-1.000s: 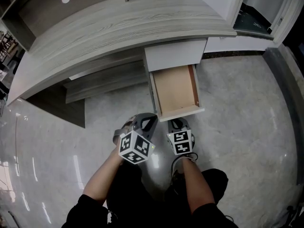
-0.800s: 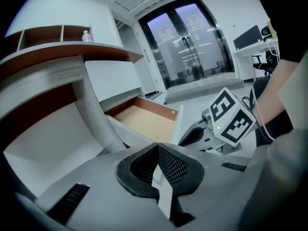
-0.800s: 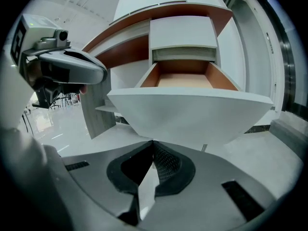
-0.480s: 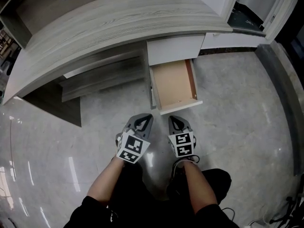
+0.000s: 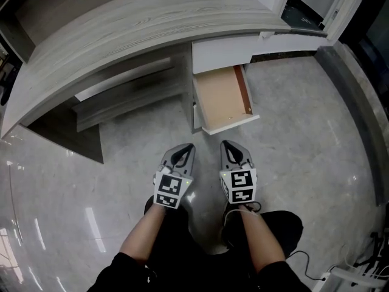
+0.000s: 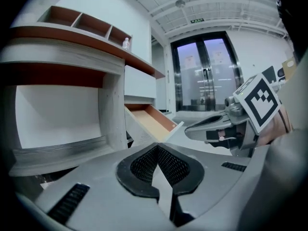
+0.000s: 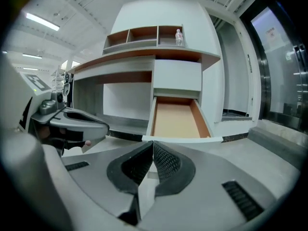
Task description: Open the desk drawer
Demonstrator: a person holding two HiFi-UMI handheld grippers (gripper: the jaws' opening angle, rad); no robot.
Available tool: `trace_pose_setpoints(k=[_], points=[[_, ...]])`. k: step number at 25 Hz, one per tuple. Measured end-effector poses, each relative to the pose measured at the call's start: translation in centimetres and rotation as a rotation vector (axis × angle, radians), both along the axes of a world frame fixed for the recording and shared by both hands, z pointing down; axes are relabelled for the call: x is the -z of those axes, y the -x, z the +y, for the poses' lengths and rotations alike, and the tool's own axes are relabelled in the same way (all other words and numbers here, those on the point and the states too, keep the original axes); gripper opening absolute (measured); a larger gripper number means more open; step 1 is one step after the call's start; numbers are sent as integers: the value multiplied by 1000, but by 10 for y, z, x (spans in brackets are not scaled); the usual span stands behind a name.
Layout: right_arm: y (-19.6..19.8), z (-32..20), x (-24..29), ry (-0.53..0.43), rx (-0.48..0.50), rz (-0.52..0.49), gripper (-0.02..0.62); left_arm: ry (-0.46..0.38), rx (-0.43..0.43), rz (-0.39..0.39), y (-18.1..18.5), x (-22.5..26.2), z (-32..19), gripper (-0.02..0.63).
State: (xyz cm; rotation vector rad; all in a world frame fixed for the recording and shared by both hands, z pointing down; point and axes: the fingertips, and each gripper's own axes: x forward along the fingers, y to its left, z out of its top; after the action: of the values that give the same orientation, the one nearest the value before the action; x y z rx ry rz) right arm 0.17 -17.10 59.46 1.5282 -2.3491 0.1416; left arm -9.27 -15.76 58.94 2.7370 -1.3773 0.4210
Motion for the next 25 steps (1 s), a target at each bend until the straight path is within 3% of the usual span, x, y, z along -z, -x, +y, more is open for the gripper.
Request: trace_pose_setpoints(k=[6,13,25], points=[[1,20,18,-44,-62,-81,6,5,-32,52,-11,7,4,5],[-2,34,25,-77,-95,-76,6,-11,-63,59,-21,9,15,5],[13,39,48,-131,-67,-116,6,-60,-55,71,-22,23,20,5]])
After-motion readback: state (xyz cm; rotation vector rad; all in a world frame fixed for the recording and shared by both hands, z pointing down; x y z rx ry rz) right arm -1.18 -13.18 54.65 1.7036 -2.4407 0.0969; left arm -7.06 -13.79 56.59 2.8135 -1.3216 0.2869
